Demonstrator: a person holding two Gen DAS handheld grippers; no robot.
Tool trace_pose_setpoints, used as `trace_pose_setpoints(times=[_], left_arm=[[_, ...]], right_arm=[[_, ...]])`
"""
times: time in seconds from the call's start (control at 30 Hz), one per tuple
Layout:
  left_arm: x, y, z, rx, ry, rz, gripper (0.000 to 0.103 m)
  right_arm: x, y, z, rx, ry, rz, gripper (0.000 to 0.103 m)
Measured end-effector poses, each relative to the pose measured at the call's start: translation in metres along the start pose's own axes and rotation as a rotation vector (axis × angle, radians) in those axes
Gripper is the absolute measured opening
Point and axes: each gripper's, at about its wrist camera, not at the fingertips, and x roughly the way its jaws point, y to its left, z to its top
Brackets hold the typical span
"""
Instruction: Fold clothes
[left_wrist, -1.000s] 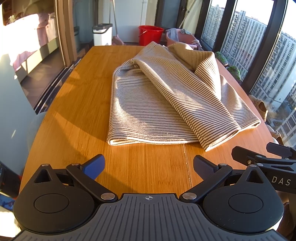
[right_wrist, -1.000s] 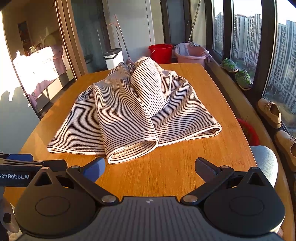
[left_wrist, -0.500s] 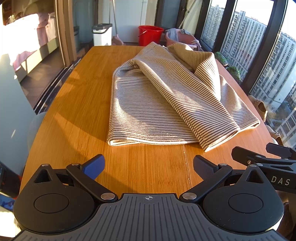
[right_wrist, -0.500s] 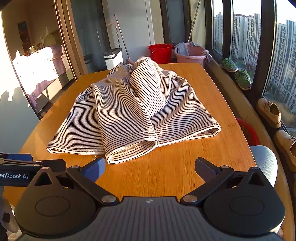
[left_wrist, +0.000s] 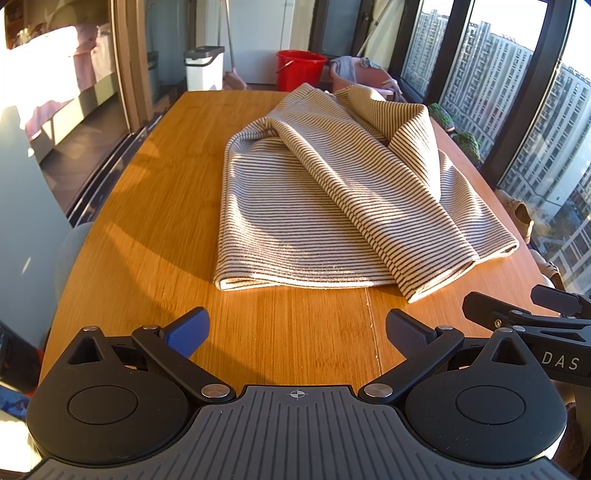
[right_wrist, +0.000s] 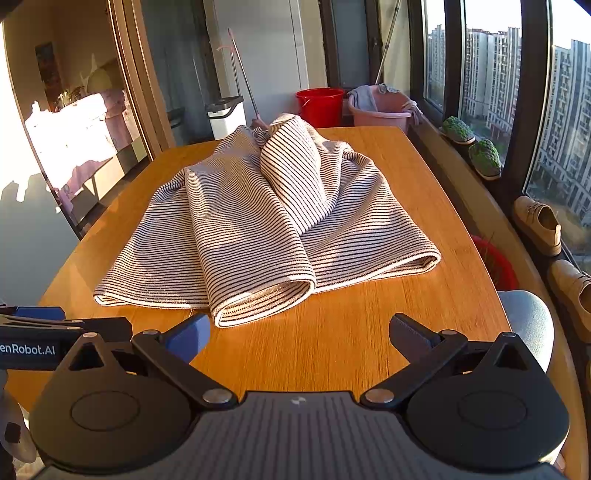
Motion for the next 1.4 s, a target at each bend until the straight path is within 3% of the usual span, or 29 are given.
trace_pose_setpoints(times=[0.9,1.2,1.4], left_arm=[[0.003,0.006,0.002,-0.011,-0.008,0.005,0.103],[0.024,0.008,0.009,0.017,0.015,-0.036,0.103],[0.037,0.013,0.017,0.024,-0.014,-0.081,0.103]], right_arm=[[0.010,-0.001,0.000,-0.003,0.026,-0.007,0.103],[0.023,-0.010,0.006,0.009,0.037,-0.015,0.103],[0.047,-0.028,0.020,0.059,0.065,0.005,0.103]])
